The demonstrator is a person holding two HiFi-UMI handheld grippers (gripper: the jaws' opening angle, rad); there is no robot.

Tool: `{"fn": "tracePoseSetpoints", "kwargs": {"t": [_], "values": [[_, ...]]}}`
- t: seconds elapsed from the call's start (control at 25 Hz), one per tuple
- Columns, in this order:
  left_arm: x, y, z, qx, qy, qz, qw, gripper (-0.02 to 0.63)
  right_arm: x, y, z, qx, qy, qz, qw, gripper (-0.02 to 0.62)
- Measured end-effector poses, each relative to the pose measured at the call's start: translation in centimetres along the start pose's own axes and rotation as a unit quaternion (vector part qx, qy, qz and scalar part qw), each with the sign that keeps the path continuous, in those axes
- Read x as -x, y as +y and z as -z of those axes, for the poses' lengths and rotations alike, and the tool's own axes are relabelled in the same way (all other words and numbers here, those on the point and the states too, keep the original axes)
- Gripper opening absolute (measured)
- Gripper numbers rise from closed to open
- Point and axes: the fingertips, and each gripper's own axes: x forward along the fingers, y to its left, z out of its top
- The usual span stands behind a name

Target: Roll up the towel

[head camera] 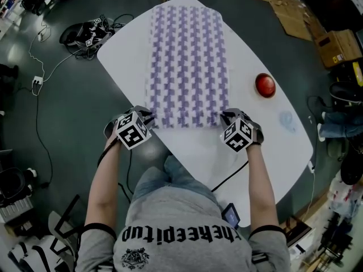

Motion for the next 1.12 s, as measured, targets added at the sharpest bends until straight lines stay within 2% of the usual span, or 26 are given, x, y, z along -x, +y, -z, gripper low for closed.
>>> {"fn": "tracePoseSetpoints", "kwargs": {"t": [0.2, 0.4, 0.52, 0.64, 0.72, 0.84, 0.96, 1.12], "values": [[0.8, 1.9, -0.8, -0.005, -0.017, -0.034, 0.9993, 0.072, -0.5, -0.3, -0.1, -0.007, 0.007, 0.004, 1.000, 0.017], [3.6, 3.8, -2.3, -0.021, -0.051, -0.067, 0.9962, 0.137, -0.7, -1.4, -0.6, -0.015, 0.012, 0.004, 1.000, 0.017], [5.2, 2.8, -3.2, -0.044, -0.067, -0.072, 0.9942, 0.161, -0.4, -1.6, -0.7, -0.020, 0.013, 0.006, 1.000, 0.017], [4.6, 0.2, -2.8, -0.083, -0.043, -0.046, 0.9945, 0.192, -0.2, -1.6, -0.9, -0.026, 0.012, 0.005, 1.000, 0.017], [3.0, -1.1, -1.8, -0.092, -0.016, -0.027, 0.9953, 0.199, -0.2, -1.7, -0.9, -0.034, 0.008, 0.003, 0.999, 0.023], [0.6, -1.7, -0.6, -0.071, 0.004, -0.012, 0.9974, 0.210, -0.2, -2.0, -0.8, -0.047, -0.003, 0.002, 0.999, 0.032], [-0.2, -1.2, -0.5, -0.054, 0.009, -0.019, 0.9983, 0.210, 0.8, -2.4, -1.0, -0.054, -0.019, 0.005, 0.998, 0.060], [-1.3, -1.3, -1.4, -0.059, 0.024, -0.024, 0.9977, 0.210, 2.9, -3.3, 0.0, -0.055, -0.043, 0.019, 0.997, 0.087]]}}
